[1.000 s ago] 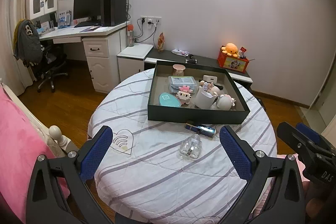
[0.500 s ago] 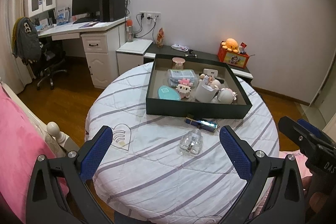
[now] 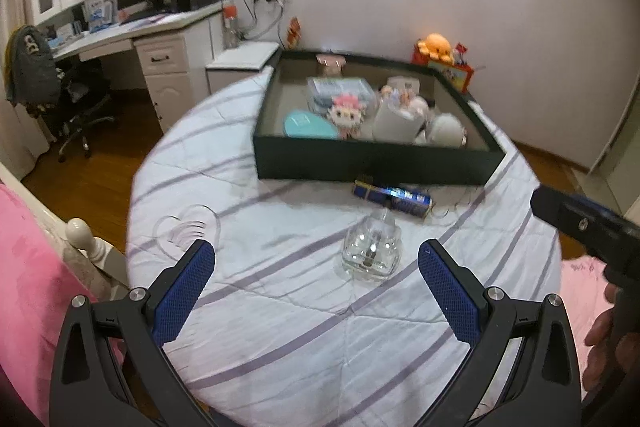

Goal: Organize rigid objects
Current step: 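Grasp the clear glass bottle with the left gripper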

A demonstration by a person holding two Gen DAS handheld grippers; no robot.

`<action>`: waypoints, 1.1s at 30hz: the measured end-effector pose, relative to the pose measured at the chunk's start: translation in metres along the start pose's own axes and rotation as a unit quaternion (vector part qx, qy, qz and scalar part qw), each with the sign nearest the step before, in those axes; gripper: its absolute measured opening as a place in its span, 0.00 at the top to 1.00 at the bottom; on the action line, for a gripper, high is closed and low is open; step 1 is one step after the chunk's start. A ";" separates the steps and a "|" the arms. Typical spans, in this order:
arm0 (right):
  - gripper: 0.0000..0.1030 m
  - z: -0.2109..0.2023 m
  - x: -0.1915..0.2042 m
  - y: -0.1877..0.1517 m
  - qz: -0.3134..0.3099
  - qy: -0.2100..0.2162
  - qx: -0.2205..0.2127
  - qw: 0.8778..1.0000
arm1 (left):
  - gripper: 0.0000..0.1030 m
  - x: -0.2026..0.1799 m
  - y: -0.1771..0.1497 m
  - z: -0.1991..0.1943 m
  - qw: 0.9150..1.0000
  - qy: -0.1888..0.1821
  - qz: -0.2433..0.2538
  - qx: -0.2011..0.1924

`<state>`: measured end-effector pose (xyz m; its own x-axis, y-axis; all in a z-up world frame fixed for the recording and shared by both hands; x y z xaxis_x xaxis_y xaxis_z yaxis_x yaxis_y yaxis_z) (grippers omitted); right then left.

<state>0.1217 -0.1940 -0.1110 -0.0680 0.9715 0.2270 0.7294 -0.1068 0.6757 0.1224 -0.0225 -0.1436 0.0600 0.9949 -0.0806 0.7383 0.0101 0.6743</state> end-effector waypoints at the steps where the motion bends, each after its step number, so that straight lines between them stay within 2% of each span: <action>1: 0.00 0.006 -0.001 0.000 -0.001 0.001 0.004 1.000 | 0.00 -0.002 -0.001 0.007 1.000 -0.002 0.002 0.005; 5: 0.00 0.026 -0.004 -0.001 -0.002 0.001 0.021 1.000 | 0.01 -0.011 -0.007 0.038 0.999 -0.007 0.015 0.029; 8: 0.00 0.039 -0.006 -0.003 -0.002 0.001 0.033 0.999 | 0.05 -0.016 -0.010 0.063 0.998 -0.011 0.023 0.050; 11: 0.00 0.057 -0.007 -0.005 -0.004 0.005 0.047 0.999 | 0.08 -0.023 -0.011 0.080 0.997 -0.032 0.023 0.063; 16: 0.00 0.078 -0.008 -0.007 -0.002 0.013 0.065 0.998 | 0.23 -0.031 -0.010 0.095 0.996 -0.022 0.051 0.065; 20: 0.00 0.088 -0.007 -0.007 -0.003 0.018 0.072 0.997 | 0.51 -0.019 -0.002 0.094 0.997 -0.030 0.033 0.060; 23: 0.00 0.094 -0.004 -0.007 -0.007 0.024 0.077 0.997 | 0.51 -0.011 -0.002 0.093 0.997 -0.051 0.019 0.060; 30: 0.02 0.107 0.010 -0.009 -0.032 0.024 0.085 0.996 | 0.51 0.001 -0.008 0.080 0.997 -0.057 -0.002 0.051; 33: 0.08 0.115 0.015 -0.011 -0.038 0.026 0.092 0.995 | 0.51 0.011 -0.007 0.072 0.998 -0.052 -0.012 0.046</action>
<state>0.1913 -0.1543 -0.1959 -0.1595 0.9625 0.2195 0.8330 0.0119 0.5531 0.1661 -0.0192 -0.2026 0.1077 0.9788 -0.1742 0.7988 0.0191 0.6013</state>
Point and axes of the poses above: each gripper's, at about its wrist camera, not at the fingertips, and z roughly the way its jaws point, x to its left, y to its top, the point moved 8 cm from there along z, roughly the way its jaws point
